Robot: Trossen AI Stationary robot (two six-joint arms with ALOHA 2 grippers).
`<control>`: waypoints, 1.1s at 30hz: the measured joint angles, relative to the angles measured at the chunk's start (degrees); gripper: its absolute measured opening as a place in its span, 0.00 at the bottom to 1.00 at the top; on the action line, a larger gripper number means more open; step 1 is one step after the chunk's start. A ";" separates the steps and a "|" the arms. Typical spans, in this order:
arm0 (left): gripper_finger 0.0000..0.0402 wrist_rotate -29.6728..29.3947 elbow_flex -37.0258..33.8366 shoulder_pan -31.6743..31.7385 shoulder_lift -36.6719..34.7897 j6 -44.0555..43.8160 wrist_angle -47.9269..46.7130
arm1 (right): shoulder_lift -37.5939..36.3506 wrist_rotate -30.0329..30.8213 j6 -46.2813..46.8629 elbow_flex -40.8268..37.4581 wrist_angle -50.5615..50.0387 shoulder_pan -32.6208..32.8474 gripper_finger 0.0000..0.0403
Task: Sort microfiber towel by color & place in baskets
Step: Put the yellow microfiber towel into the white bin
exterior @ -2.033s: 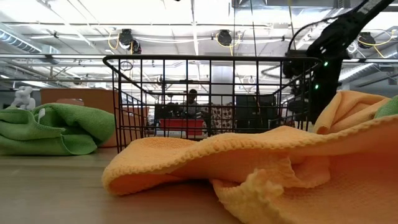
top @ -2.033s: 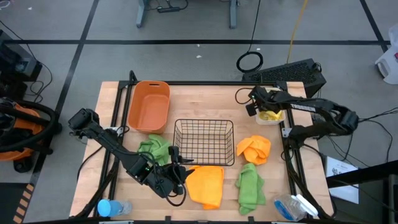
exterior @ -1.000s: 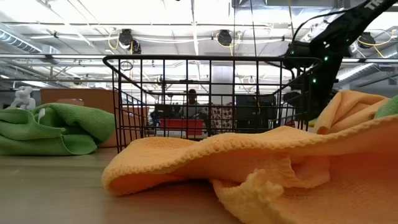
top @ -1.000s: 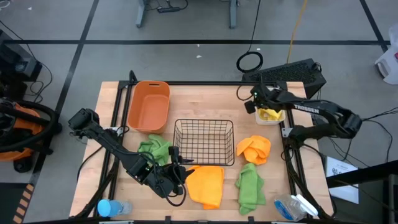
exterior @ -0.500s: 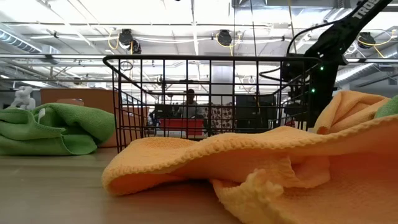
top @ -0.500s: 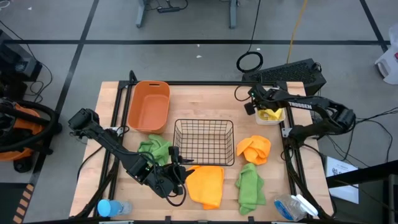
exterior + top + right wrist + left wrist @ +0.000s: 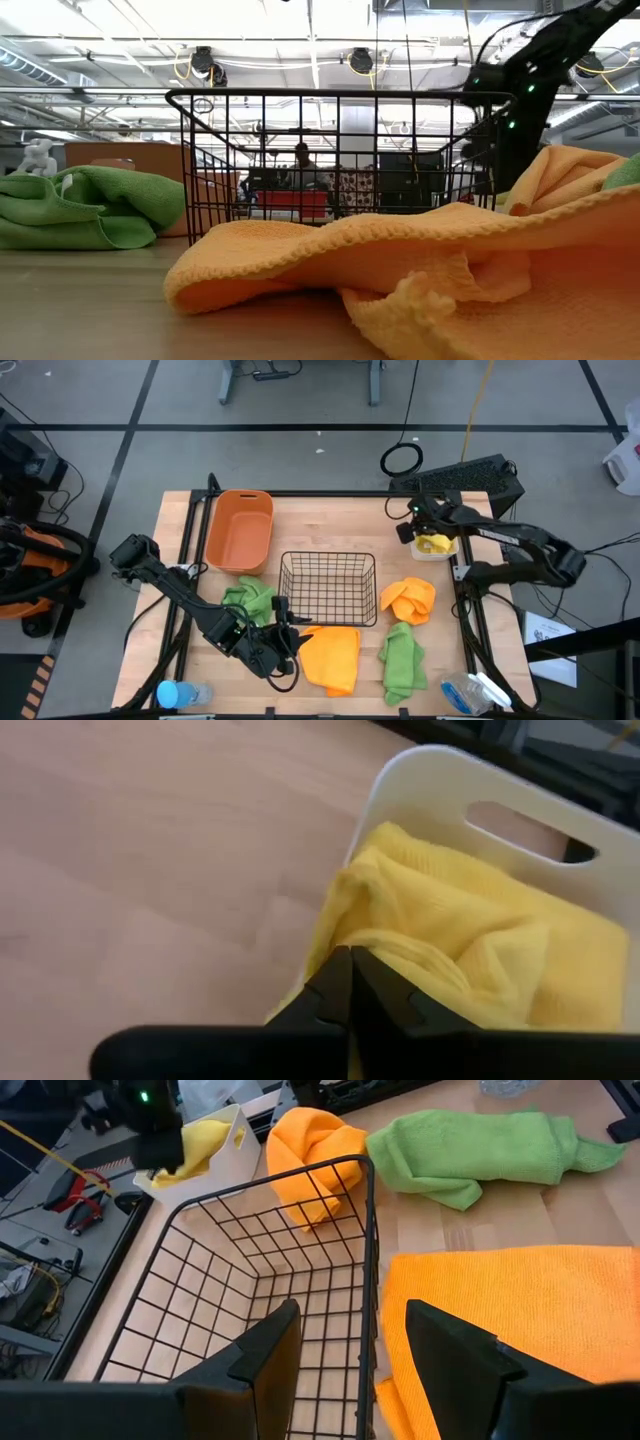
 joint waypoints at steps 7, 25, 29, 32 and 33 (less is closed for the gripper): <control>0.47 0.00 0.00 0.00 0.00 0.01 0.03 | -10.49 -2.33 0.15 0.00 -4.16 0.02 0.00; 0.47 0.00 0.00 -0.31 0.00 0.41 0.03 | -9.22 -5.01 2.63 -4.35 -5.69 0.00 0.00; 0.47 0.00 0.00 -0.31 0.00 0.43 0.04 | -7.58 -2.95 5.08 -6.67 -1.89 0.01 0.00; 0.47 -0.01 0.00 -0.31 0.00 0.43 0.08 | -5.82 -0.10 6.53 -8.05 -1.00 -0.15 0.00; 0.47 0.00 0.00 -0.31 0.00 0.43 0.12 | -4.89 0.38 7.00 -8.61 -0.83 -0.30 0.00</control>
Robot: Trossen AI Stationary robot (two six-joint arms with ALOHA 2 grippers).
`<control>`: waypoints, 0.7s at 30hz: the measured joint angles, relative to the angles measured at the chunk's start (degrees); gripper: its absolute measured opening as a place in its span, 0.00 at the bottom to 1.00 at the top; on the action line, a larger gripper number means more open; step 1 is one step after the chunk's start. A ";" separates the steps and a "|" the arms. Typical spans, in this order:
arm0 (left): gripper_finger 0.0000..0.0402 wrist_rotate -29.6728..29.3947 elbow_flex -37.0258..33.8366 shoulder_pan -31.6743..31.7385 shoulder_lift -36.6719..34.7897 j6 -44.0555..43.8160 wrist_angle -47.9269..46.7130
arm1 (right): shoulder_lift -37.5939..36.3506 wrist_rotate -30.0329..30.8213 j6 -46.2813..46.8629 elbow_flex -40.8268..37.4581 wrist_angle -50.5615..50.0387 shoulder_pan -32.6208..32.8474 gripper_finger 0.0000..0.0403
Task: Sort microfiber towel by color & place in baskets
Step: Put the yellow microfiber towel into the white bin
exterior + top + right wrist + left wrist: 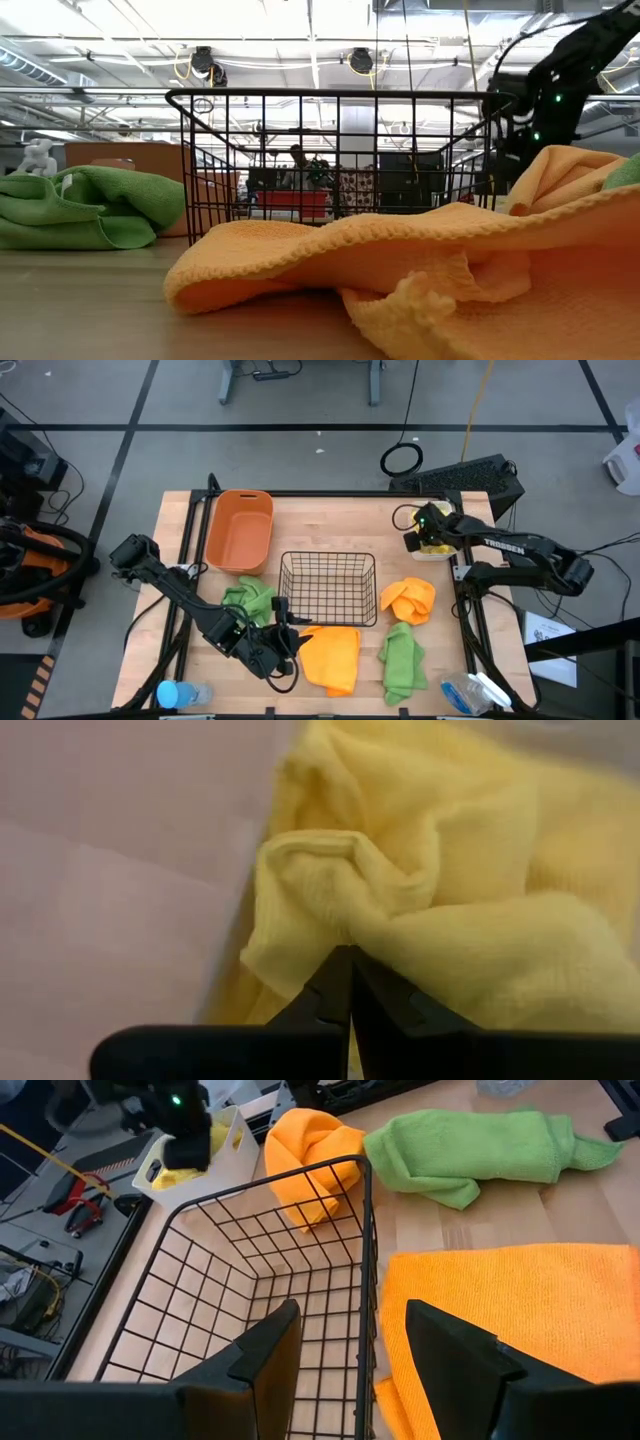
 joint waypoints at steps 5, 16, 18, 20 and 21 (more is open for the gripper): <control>0.47 -0.02 0.00 0.00 0.00 -0.07 0.12 | 4.27 0.34 1.29 -1.14 1.94 -0.05 0.00; 0.47 -0.02 0.00 0.00 0.00 -0.11 0.13 | 3.12 -0.81 0.43 1.75 0.23 -0.10 0.00; 0.47 -0.02 0.00 0.00 0.00 -0.11 0.13 | 1.06 -0.65 0.52 3.13 -1.28 -0.10 0.00; 0.47 -0.02 0.00 0.00 0.00 -0.13 0.12 | -1.35 -0.43 1.30 4.46 -2.51 -0.09 0.00; 0.47 -0.02 0.00 0.00 0.00 -0.13 0.13 | -2.66 -0.43 2.13 5.14 -3.04 0.10 0.00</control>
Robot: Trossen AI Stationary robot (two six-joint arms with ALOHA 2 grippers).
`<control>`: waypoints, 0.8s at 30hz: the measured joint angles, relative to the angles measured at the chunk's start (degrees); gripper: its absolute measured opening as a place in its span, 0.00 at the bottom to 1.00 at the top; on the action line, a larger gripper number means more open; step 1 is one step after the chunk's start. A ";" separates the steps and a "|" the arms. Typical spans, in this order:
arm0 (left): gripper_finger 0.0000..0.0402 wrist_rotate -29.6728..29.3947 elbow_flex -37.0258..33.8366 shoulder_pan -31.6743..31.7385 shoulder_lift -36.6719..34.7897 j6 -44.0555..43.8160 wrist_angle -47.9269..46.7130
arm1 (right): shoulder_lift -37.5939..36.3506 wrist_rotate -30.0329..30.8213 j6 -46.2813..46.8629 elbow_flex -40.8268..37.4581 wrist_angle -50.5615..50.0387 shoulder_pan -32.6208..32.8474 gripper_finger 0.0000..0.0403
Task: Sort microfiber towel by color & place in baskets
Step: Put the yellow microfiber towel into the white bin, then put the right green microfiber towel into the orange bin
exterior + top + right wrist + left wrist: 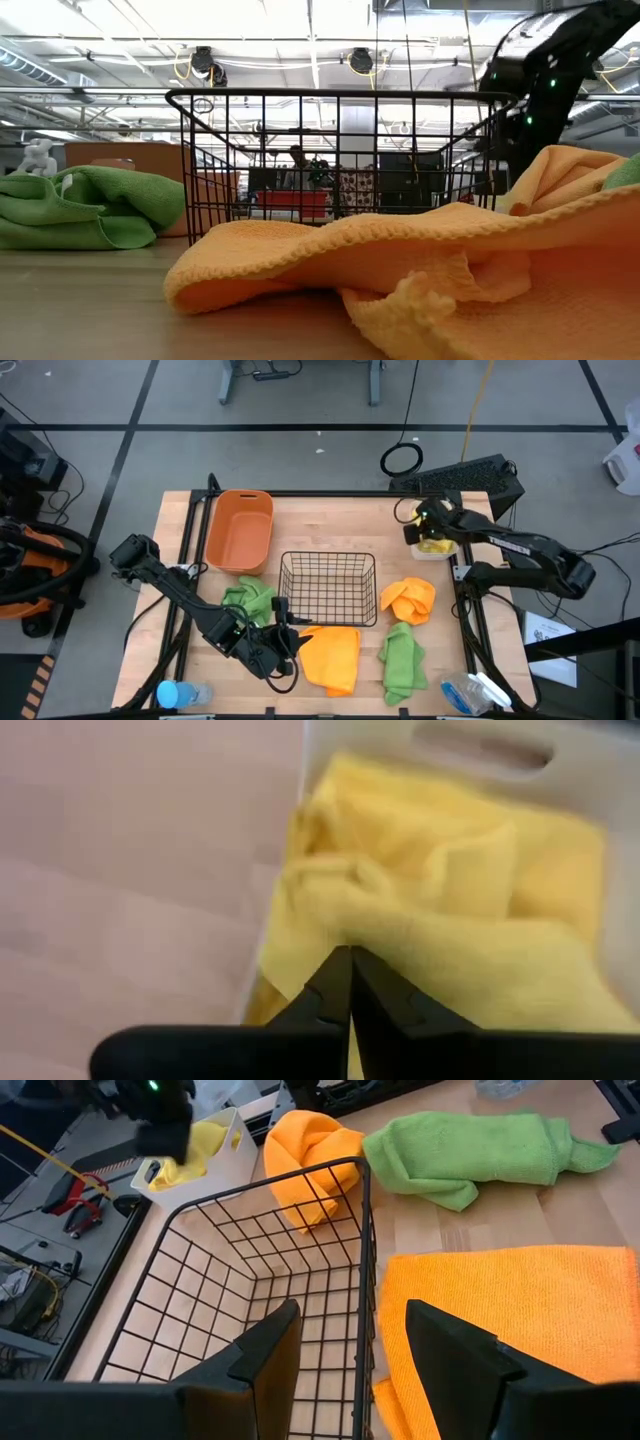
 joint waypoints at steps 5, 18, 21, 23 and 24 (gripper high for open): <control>0.47 0.00 0.00 0.02 0.00 -0.02 0.00 | -6.54 3.69 4.50 4.21 -5.10 4.77 0.00; 0.47 0.00 0.00 0.04 0.00 -0.46 -0.01 | -13.55 1.89 4.84 8.79 4.48 26.42 0.00; 0.47 0.00 0.00 0.04 0.00 -0.89 -0.03 | -13.48 -0.22 4.97 8.28 12.83 35.37 0.00; 0.47 0.00 0.00 0.04 0.00 -1.99 -0.06 | -12.85 1.61 4.99 8.04 18.08 42.56 0.00; 0.47 0.00 0.00 0.04 0.00 -2.73 -0.08 | -12.29 3.19 4.71 8.03 20.28 46.18 0.00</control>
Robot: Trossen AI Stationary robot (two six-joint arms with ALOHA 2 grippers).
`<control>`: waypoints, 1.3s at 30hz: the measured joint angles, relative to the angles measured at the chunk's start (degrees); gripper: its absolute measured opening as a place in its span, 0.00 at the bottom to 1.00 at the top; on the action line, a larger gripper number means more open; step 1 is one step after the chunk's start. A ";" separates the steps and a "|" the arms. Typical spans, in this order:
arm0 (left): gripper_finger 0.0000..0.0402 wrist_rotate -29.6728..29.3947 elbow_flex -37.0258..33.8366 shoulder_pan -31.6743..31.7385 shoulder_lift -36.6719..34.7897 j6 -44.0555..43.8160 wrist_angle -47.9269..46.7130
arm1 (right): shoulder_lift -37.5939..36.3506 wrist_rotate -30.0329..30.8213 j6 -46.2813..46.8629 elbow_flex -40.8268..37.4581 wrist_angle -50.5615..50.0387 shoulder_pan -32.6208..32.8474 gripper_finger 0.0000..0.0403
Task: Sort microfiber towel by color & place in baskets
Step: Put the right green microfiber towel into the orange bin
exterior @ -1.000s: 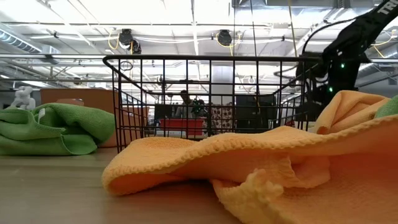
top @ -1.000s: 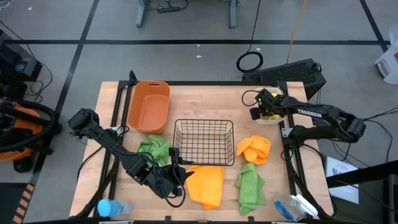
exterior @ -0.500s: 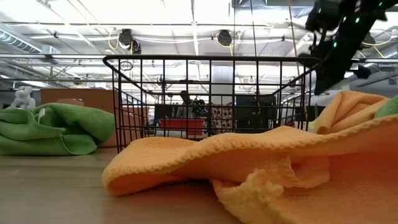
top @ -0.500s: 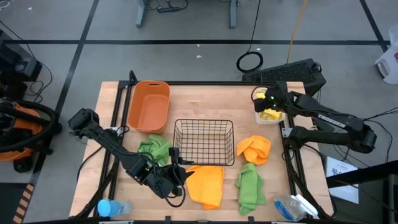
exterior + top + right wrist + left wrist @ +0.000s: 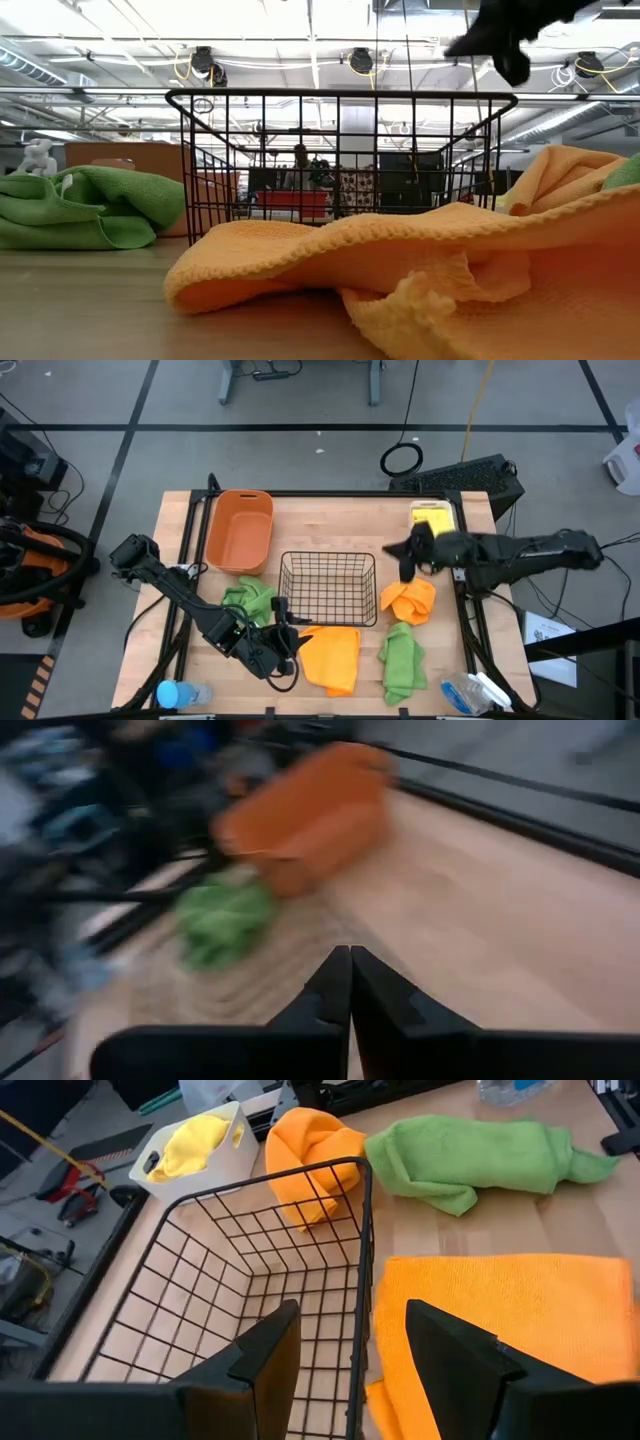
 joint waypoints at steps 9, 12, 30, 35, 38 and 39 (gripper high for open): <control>0.47 4.42 -0.13 -0.04 0.00 -8.53 -0.15 | 11.77 11.23 -5.85 -0.06 18.33 22.85 0.00; 0.47 7.90 -0.13 -0.11 0.20 -11.35 -0.23 | 16.24 11.65 -7.51 -0.06 21.65 25.96 0.00; 0.47 16.15 -0.12 -2.04 11.17 -6.03 21.52 | 27.38 11.63 -11.00 -0.08 22.91 33.98 0.00; 0.47 16.18 3.70 -1.05 17.24 -5.12 23.59 | 27.27 11.48 -10.77 -0.08 22.74 34.96 0.00; 0.47 16.69 5.65 -1.33 18.56 -3.99 21.13 | 27.27 10.89 -9.39 -0.08 22.59 36.07 0.00; 0.47 16.99 6.18 -1.67 18.57 -3.87 19.58 | 27.27 9.82 -9.29 -0.08 22.31 36.69 0.00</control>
